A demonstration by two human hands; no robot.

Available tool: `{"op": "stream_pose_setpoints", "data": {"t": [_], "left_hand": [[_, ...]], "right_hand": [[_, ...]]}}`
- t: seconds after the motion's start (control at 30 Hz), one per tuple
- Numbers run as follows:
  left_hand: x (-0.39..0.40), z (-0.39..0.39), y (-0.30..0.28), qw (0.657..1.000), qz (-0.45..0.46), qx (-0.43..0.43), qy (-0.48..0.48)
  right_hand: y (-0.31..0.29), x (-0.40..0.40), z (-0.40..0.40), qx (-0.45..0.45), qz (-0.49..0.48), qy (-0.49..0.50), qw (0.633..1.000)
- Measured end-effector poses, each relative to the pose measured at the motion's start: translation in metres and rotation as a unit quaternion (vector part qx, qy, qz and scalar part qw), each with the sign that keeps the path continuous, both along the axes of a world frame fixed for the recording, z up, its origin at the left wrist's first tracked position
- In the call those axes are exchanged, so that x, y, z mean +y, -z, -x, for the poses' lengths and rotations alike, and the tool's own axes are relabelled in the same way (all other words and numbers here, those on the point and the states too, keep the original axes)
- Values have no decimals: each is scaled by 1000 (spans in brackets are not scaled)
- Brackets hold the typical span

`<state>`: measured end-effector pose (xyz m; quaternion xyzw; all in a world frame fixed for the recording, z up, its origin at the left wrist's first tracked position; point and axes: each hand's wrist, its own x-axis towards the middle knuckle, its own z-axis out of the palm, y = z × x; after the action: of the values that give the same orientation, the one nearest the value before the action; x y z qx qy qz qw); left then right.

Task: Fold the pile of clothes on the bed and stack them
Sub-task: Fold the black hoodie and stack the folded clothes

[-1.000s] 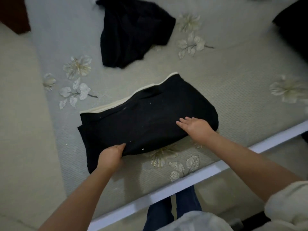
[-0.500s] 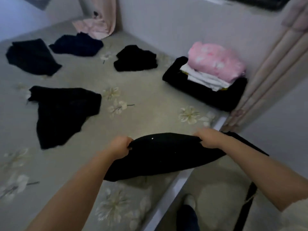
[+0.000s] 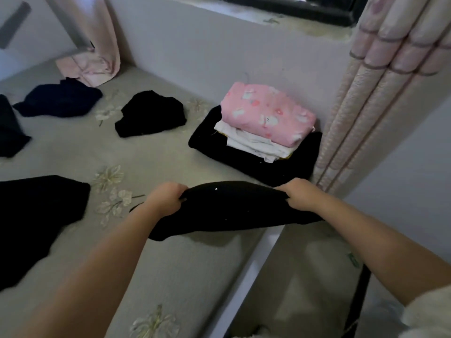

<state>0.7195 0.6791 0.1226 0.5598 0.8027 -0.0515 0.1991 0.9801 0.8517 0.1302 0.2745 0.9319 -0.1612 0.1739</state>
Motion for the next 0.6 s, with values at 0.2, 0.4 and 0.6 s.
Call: {"op": "stream_pose_setpoints", "data": {"t": [0.2,0.4,0.6], "left_hand": [[64,48,11,997,-59,35,-31],[49,67,67,998,47,50,-16],[37,53,120,964,257,-34,67]], "right_hand": [[15,72,52,47,-47,-3,998],[84,58,82,-42,9,-41,998],[134,44,97,-146,177,-47,972]]}}
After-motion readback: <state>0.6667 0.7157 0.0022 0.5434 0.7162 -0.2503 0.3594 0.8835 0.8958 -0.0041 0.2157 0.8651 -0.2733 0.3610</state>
